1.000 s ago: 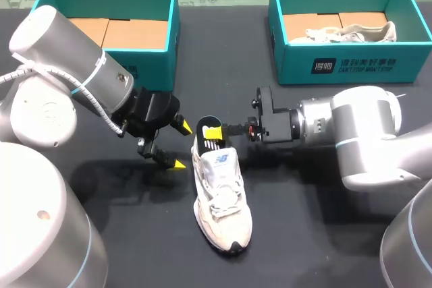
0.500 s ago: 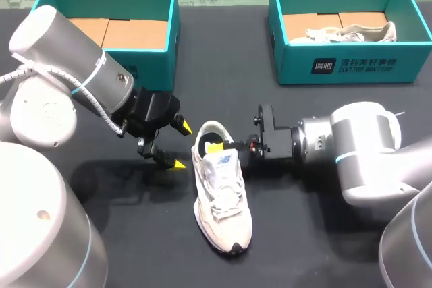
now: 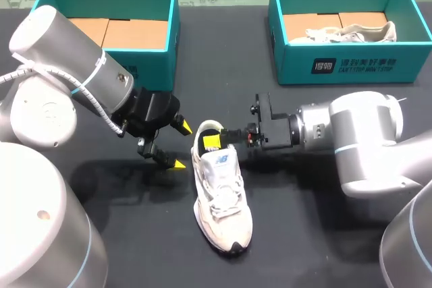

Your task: Take the shoe out of the shoebox, open the shoe tongue, remove and reinsert the insole, then place the shoe into the shoebox

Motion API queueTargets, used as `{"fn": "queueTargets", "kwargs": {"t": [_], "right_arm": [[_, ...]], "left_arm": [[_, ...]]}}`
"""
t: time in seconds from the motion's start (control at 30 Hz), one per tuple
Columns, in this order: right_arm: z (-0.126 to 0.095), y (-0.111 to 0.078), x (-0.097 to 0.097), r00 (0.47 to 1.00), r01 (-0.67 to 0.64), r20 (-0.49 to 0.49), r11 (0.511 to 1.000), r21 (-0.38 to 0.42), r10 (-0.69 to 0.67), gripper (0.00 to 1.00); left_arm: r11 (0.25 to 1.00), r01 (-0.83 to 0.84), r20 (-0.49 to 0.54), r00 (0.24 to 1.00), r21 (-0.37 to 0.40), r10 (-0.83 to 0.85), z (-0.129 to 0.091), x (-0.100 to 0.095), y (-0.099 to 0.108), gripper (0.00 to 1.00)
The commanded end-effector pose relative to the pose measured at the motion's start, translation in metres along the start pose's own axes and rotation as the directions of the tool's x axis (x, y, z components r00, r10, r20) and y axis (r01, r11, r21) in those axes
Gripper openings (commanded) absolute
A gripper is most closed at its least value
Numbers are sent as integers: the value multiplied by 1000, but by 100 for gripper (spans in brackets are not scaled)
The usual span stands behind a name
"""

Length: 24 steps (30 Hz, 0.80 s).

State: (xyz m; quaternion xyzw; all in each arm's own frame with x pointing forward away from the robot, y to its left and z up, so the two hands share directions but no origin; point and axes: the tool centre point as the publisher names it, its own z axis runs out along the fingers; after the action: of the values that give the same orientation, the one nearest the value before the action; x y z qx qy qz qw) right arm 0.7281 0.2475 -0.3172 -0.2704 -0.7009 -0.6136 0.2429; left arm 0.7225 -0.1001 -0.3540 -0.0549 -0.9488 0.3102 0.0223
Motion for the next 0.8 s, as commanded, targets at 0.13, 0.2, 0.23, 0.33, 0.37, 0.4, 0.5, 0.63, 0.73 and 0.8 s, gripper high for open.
{"fn": "queueTargets", "kwargs": {"t": [0.13, 0.2, 0.23, 0.33, 0.37, 0.4, 0.5, 0.63, 0.73, 0.8], "right_arm": [[-3, 9, -7, 1000, -4, 1, 1000, 22, 4, 31], [-3, 6, -11, 1000, -21, 1, 1000, 21, 21, 11], [-2, 3, -13, 999, -32, -1, 999, 22, 32, 0], [0, -6, -17, 998, -60, -2, 998, 21, 60, 0], [0, -10, -17, 998, -69, -4, 997, 19, 69, 0], [1, -14, -17, 997, -76, -6, 997, 16, 77, 0], [1, -26, -15, 995, -100, -5, 995, 7, 100, 0], [0, -40, -10, 992, -125, 8, 992, 2, 125, 0], [-1, -46, -6, 991, -133, 14, 991, 5, 133, 0], [-1, -47, -2, 991, -132, 17, 991, 13, 132, 0]], "left_arm": [[1000, 0, 1, 1000, -3, 0, 2, 0, 0, 100], [1000, 0, 1, 1000, -3, 0, 2, 0, 0, 100], [1000, 0, 1, 1000, -3, 0, 2, 0, 0, 100], [1000, 0, 1, 1000, -3, 0, 2, 0, 0, 100], [1000, 0, 1, 1000, -3, 0, 2, 0, 0, 100], [1000, 0, 1, 1000, -3, 0, 2, 0, 0, 100], [1000, 0, 1, 1000, -3, 0, 2, 0, 0, 100], [1000, 0, 1, 1000, -3, 0, 2, 0, 0, 100], [1000, 0, 1, 1000, -3, 0, 2, 0, 0, 100], [1000, 0, 1, 1000, -3, 0, 2, 0, 0, 100]]}}
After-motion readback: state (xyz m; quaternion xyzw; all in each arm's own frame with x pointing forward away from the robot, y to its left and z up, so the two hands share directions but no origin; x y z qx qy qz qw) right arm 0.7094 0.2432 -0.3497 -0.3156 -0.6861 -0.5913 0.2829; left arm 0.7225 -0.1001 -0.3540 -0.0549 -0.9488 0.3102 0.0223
